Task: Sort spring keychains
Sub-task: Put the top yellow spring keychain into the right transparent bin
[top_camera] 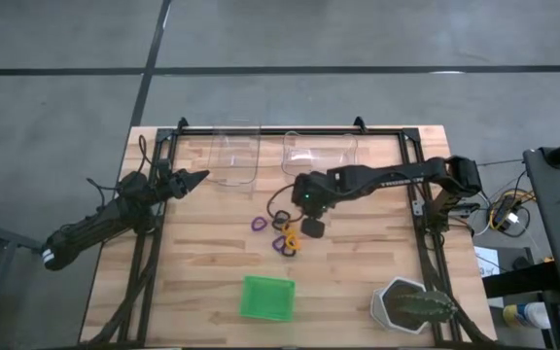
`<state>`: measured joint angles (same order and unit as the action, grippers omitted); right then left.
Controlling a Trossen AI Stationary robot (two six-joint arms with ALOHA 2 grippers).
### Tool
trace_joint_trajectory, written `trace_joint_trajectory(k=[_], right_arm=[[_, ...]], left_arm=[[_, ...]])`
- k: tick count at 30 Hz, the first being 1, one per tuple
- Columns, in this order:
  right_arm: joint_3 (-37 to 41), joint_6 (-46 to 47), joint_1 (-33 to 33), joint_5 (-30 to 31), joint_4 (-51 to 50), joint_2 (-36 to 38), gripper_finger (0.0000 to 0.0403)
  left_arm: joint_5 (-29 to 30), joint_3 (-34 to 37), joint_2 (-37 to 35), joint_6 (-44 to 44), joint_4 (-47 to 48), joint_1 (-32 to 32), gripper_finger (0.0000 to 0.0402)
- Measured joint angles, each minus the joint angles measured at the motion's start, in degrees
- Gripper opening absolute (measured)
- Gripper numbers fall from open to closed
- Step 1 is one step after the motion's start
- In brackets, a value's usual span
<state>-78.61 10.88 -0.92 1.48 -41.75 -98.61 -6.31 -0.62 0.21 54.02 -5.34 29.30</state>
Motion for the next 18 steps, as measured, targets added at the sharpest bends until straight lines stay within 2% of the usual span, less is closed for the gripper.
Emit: trace_joint_trajectory(k=[9,18], right_arm=[[-7.8,-0.6,-4.1,6.4,-6.1,0.0,0.0008],[-8.3,0.3,-13.2,6.1,-7.8,0.0,0.0008]], left_arm=[[0.0,0.0,0.0,0.0,0.0,0.0,0.0],[0.0,0.0,0.0,0.1,0.0,0.0,0.0]])
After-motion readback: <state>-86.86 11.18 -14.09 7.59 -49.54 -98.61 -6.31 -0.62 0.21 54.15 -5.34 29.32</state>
